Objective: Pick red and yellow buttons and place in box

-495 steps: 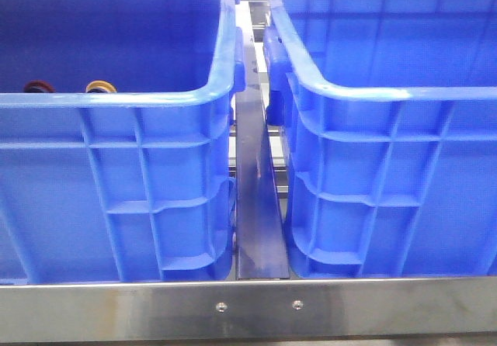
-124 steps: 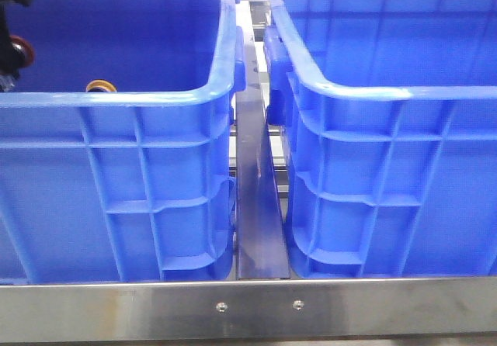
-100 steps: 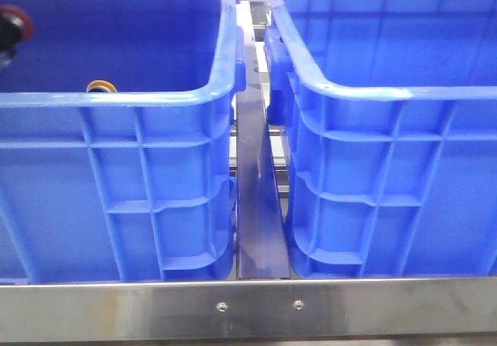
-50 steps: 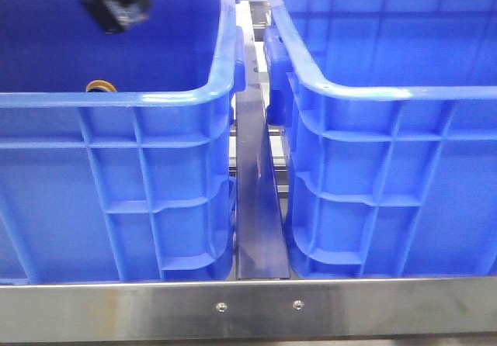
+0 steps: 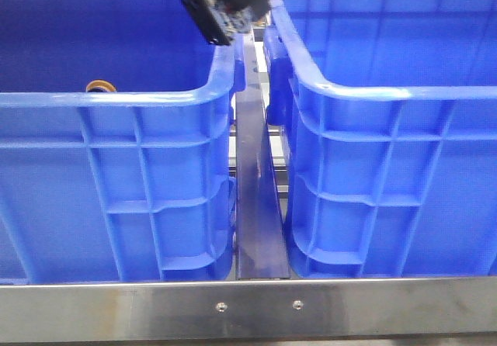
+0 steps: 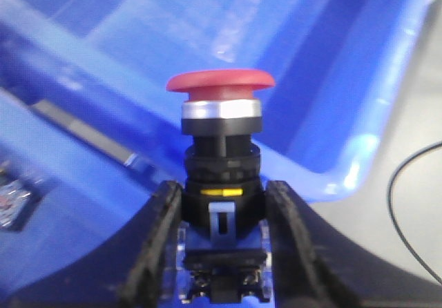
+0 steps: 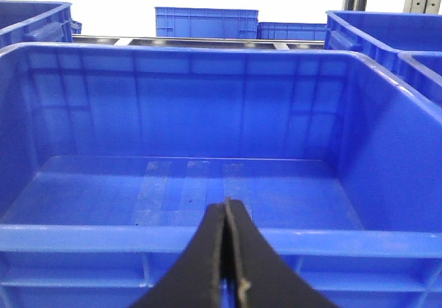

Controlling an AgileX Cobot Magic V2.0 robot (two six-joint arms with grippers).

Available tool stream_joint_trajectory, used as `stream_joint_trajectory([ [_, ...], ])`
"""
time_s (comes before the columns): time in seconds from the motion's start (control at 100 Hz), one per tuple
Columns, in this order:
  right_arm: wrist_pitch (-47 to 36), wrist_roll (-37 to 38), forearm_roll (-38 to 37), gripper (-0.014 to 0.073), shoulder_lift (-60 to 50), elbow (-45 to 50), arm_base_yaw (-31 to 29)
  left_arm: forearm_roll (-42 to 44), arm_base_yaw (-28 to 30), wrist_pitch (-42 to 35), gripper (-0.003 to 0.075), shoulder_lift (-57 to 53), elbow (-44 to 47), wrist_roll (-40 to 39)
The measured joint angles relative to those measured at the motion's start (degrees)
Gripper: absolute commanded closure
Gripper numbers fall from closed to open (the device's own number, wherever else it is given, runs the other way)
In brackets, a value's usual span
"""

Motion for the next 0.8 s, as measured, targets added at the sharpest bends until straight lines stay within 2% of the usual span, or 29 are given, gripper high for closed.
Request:
stream_joint_trajectory([
  [0.45, -0.1, 0.0, 0.0, 0.0697, 0.0, 0.0, 0.0, 0.0, -0.9, 0.0, 0.0629, 0.0, 0.0, 0.4],
  [0.68, -4.0, 0.0, 0.0, 0.0697, 0.0, 0.0, 0.0, 0.0, -0.9, -0.2, 0.0629, 0.0, 0.0, 0.4],
  [0.8, -2.3, 0.0, 0.0, 0.0697, 0.0, -2.1, 0.0, 0.0, -0.9, -0.2, 0.0629, 0.0, 0.0, 0.4],
])
